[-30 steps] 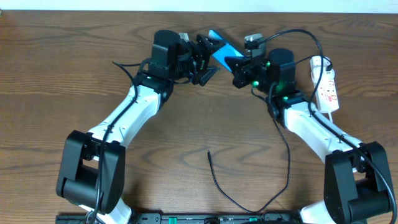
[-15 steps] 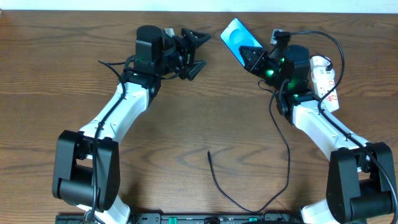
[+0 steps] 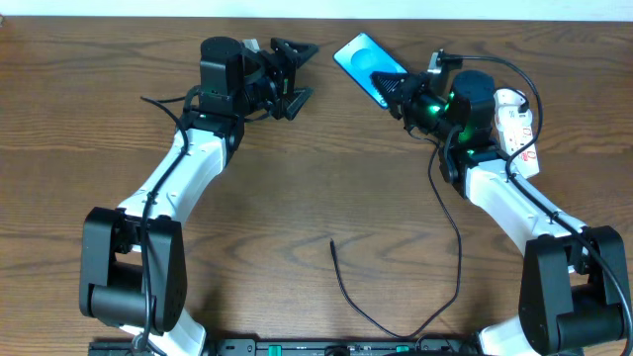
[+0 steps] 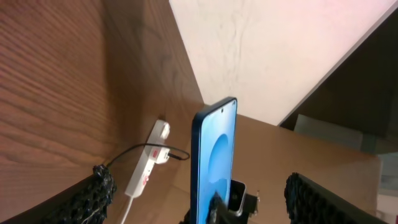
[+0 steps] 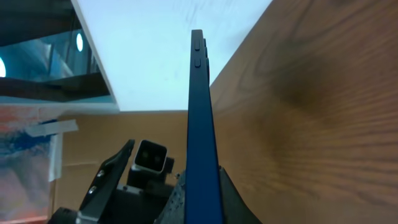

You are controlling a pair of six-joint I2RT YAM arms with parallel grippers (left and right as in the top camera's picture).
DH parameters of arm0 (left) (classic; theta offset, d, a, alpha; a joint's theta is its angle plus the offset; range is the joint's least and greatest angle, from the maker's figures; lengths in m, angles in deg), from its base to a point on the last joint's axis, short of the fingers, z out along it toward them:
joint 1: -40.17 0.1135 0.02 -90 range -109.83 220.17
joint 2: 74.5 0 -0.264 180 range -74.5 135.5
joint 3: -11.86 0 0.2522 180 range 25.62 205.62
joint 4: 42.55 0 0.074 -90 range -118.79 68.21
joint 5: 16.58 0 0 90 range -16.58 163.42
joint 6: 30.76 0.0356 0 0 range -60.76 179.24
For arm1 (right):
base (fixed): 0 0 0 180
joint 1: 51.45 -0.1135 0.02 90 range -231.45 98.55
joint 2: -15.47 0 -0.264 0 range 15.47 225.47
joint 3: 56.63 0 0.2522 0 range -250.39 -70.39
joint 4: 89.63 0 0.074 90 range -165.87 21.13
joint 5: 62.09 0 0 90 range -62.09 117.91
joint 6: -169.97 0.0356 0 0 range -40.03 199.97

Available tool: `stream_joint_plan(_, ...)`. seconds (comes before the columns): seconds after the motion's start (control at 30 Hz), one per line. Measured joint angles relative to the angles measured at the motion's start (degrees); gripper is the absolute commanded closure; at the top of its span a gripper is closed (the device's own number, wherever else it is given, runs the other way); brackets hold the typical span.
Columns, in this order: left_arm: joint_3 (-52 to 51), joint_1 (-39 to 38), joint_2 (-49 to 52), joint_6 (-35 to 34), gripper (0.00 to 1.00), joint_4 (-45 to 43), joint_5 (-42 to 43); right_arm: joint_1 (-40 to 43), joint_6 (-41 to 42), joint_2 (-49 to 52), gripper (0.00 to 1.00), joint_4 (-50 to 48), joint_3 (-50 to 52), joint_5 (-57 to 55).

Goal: Plug charger to phone and switch on socket

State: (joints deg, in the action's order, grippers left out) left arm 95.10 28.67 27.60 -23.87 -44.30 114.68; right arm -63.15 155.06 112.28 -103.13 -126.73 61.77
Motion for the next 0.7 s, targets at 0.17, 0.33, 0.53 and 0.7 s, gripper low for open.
stream_joint_plan(0.17,0.0,0.0,0.0,0.5,0.11,-0.2,-1.9,-1.1,1.9,0.0,0.99,-0.2,0.0,1.1)
stream_joint_plan(0.33,0.0,0.0,0.0,0.6,0.11,-0.2,-3.5,-3.2,4.4,0.0,0.99,-2.7,0.0,1.4)
stream_joint_plan(0.53,0.0,0.0,0.0,0.7,0.13,-0.4,-4.2,-5.3,8.1,0.0,0.99,-5.3,0.0,0.9)
stream_joint_plan(0.7,0.0,0.0,0.0,2.7,0.13,-2.4,-4.3,-6.4,11.8,0.0,0.99,-5.4,0.0,0.2)
